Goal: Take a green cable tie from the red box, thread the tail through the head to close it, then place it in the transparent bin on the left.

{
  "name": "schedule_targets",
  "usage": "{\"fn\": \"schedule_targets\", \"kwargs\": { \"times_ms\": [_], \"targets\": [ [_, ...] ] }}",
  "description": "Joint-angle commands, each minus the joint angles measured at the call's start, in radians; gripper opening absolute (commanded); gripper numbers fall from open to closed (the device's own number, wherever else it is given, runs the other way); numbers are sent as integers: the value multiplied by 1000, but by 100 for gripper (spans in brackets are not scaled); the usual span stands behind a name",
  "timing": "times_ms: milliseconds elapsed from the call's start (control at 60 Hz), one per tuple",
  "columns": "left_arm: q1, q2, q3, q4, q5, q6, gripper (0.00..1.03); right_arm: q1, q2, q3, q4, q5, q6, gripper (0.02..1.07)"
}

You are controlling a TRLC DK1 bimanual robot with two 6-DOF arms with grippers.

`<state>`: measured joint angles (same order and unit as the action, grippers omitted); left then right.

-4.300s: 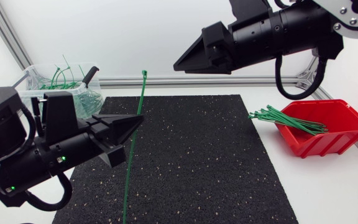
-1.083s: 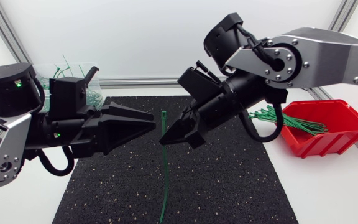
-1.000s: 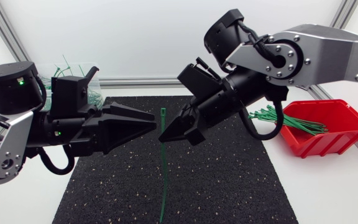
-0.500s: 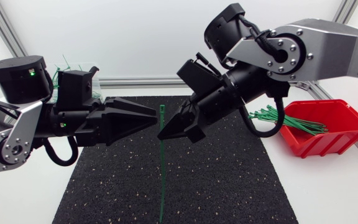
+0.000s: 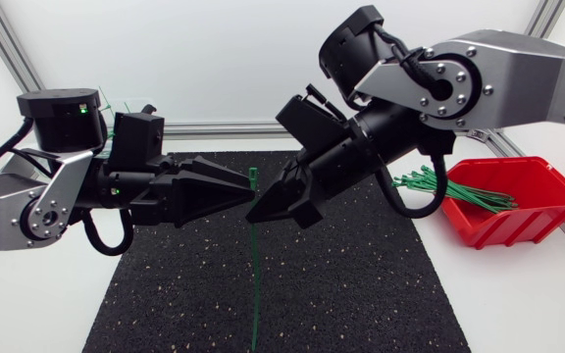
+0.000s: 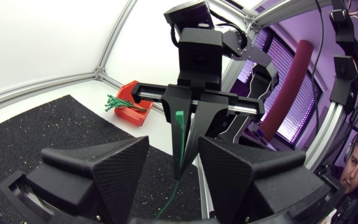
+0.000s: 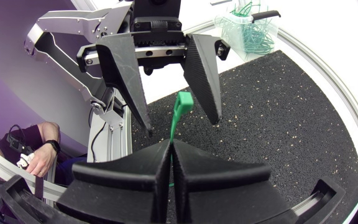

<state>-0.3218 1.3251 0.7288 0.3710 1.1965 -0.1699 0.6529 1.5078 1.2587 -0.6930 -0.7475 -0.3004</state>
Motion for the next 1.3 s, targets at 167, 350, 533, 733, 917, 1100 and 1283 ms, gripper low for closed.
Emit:
{"fn": "schedule_targets", "kwargs": {
  "times_ms": [167, 350, 533, 733, 917, 1100, 1283],
  "targets": [
    [-6, 5, 9, 19, 14, 55, 44, 7, 14, -1, -5, -7, -28, 7],
    [-11, 11, 8, 31, 15, 55, 36, 7, 14, -4, -5, -7, -31, 7],
    [-20, 13, 4, 34, 15, 56, 30, 7, 17, 1, -5, -7, -32, 7],
    [-20, 16, 6, 36, 15, 56, 27, 8, 20, -4, -3, -7, -32, 7],
    [-22, 22, 4, 42, 15, 56, 20, 7, 19, -8, 0, -7, -32, 7],
    [-26, 20, 8, 42, 17, 53, 14, 7, 17, -16, 7, -7, -32, 7],
    [-30, 13, 6, 45, 17, 55, 10, 2, 14, -21, 9, -7, -32, 7]
  ]
}}
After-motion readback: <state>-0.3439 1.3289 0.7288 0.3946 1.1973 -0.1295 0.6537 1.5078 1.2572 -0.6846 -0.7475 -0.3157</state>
